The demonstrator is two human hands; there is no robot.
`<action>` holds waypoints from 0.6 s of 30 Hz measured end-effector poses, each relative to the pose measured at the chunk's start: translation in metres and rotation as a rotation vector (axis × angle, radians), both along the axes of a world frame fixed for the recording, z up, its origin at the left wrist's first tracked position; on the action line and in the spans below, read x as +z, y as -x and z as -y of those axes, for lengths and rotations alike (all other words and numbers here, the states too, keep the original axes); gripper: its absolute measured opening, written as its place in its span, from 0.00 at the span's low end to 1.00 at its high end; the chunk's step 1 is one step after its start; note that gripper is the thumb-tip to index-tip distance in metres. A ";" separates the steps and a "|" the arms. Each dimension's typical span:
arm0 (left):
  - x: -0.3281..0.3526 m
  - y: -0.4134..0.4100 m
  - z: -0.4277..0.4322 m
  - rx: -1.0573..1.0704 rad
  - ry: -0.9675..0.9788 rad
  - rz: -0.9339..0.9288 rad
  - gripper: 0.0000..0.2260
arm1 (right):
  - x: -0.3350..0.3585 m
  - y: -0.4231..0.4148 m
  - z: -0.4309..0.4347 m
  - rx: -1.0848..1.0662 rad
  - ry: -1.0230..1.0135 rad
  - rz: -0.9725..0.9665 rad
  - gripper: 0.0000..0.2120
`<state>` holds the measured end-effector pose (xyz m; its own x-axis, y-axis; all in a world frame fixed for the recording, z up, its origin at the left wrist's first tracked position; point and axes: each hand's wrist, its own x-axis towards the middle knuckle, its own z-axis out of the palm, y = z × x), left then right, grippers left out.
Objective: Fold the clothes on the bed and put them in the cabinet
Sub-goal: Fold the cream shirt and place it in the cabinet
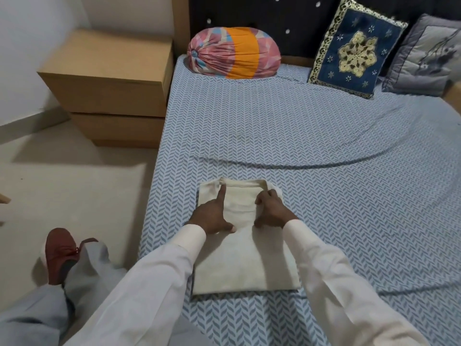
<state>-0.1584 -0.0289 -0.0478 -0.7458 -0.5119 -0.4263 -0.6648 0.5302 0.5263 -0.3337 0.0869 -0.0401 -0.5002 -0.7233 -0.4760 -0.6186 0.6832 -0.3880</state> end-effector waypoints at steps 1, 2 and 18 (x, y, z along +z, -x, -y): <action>0.001 0.000 0.004 0.018 -0.022 -0.011 0.60 | 0.003 0.007 0.002 -0.004 -0.022 0.021 0.32; 0.002 0.001 0.008 0.040 -0.045 -0.022 0.60 | 0.006 0.012 0.004 -0.008 -0.046 0.045 0.35; 0.001 -0.006 -0.021 0.081 0.238 -0.003 0.48 | 0.002 0.007 -0.010 0.020 0.068 -0.045 0.39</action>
<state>-0.1520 -0.0083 -0.0467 -0.6995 -0.6556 -0.2845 -0.7087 0.5849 0.3946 -0.3407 0.0972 -0.0377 -0.5055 -0.7632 -0.4025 -0.6496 0.6437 -0.4047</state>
